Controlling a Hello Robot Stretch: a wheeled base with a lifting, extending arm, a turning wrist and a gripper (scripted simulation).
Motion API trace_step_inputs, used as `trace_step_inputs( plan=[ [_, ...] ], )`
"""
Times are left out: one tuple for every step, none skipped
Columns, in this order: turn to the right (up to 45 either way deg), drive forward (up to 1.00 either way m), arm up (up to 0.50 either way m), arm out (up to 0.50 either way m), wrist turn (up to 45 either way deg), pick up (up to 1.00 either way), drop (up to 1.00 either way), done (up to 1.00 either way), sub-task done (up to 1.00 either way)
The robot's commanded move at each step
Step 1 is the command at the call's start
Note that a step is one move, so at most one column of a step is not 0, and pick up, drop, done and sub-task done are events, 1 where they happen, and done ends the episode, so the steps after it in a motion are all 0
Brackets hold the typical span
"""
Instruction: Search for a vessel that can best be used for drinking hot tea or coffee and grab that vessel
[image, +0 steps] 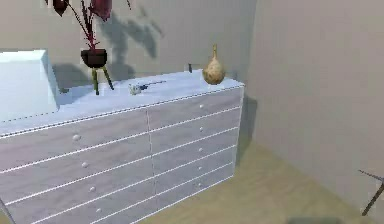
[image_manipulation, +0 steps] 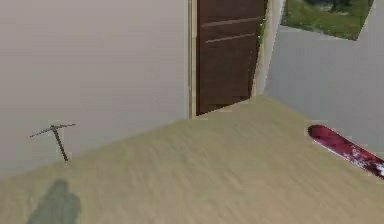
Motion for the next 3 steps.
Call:
trace_step_inputs(
  plan=[
    [-15.0,0.00,0.00,0.00,0.0,0.00,0.00,0.00,0.00],
    [0.0,0.60,0.00,0.00,0.0,0.00,0.00,0.00,0.00],
    [-45.0,0.00,0.00,0.00,0.0,0.00,0.00,0.00,0.00]
  ],
)
